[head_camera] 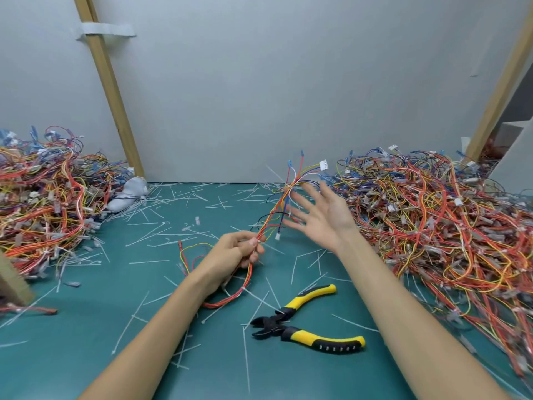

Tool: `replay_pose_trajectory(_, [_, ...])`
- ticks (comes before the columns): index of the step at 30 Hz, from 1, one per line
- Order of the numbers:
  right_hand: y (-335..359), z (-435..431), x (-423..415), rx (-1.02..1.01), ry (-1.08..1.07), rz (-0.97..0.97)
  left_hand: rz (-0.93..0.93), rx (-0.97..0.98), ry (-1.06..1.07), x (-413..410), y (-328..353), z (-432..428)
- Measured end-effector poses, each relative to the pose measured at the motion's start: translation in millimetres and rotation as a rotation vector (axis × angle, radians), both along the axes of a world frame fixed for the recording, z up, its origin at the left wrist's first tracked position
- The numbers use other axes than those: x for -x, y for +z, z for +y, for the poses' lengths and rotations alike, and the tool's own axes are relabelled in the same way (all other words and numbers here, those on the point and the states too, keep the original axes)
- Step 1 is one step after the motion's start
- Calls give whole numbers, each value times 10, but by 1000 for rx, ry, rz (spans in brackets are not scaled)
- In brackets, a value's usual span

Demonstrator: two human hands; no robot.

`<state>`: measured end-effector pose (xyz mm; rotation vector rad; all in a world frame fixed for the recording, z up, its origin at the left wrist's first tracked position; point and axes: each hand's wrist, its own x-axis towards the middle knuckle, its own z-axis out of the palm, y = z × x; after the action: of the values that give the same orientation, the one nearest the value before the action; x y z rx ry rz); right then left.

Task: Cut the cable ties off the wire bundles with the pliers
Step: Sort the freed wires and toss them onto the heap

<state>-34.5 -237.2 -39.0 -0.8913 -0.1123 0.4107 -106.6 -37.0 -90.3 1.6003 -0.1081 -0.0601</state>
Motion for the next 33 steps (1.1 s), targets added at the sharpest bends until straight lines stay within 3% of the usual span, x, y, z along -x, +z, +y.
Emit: replay_pose_trajectory(33, [-39, -191, -61, -102, 0, 0, -1, 15, -51, 7, -46, 8])
